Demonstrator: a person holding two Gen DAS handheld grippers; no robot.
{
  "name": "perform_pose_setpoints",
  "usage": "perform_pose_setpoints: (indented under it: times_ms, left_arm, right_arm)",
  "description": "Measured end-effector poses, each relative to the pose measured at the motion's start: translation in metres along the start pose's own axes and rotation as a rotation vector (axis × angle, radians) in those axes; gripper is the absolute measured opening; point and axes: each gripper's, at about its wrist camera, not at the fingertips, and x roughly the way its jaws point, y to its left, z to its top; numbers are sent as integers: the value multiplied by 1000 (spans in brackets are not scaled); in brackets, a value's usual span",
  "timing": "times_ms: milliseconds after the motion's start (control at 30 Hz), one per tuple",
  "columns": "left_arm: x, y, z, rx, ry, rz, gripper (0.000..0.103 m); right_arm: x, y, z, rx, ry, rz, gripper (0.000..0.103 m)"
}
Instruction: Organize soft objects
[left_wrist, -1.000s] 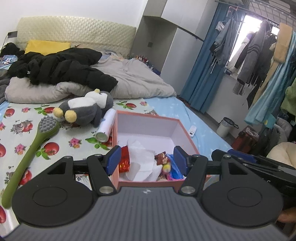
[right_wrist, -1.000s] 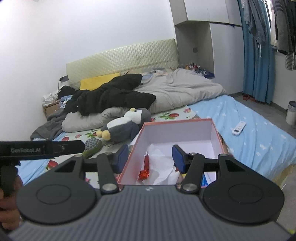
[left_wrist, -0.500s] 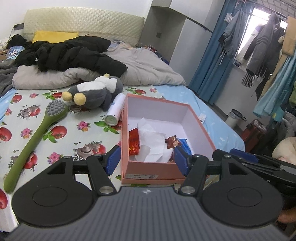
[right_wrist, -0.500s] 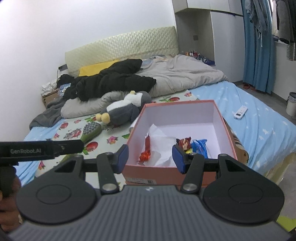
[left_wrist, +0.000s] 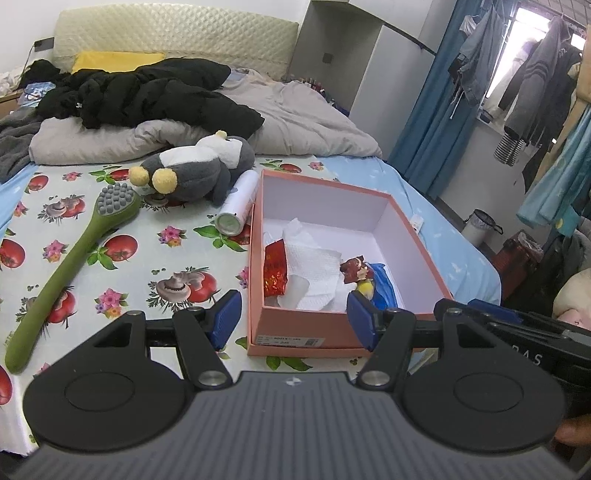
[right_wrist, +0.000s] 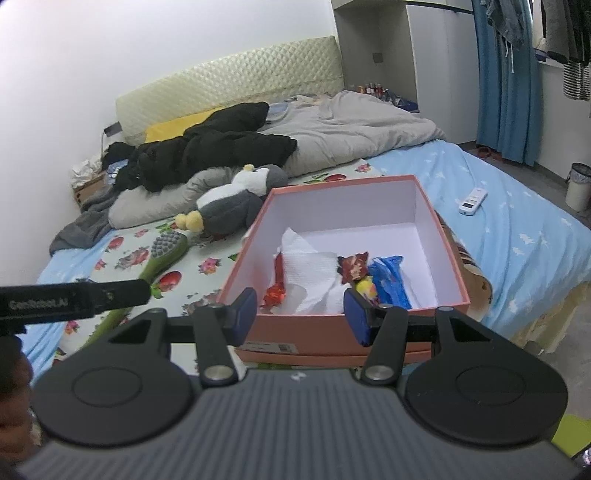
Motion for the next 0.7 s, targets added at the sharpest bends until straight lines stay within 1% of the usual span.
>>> perform_pose_setpoints:
  times_ms: [233,333,367,400,433,467,500,567,700]
  left_arm:
    - [0,-4,1,23,-5,-2,69]
    - [1,-6,2,31,-5,3,69]
    - [1,-6,2,30,-3,7,71]
    - [1,-6,3,27,-5,8,73]
    - [1,-7,3,25,-8,10,79]
    - [1,-7,3,22,-13,16,86]
    - [0,-7,4,24,-17,22,89]
    - [1,-7,4,30,-19,39,95]
    - [2,-6,6,26,-15,48,99]
  right_arm:
    - [3,-6,2,-2,10,-37,55]
    - [4,-6,3,-13,14,-37,56]
    - [5,-7,4,-16,17,-38,58]
    - [5,-8,4,-13,20,-38,69]
    - [6,-9,4,-5,19,-38,84]
    - [7,-10,4,-2,19,-37,91]
    - [7,-11,4,3,18,-37,101]
    - [7,-13,4,7,17,-47,103]
    - [8,-16,4,8,20,-68,103]
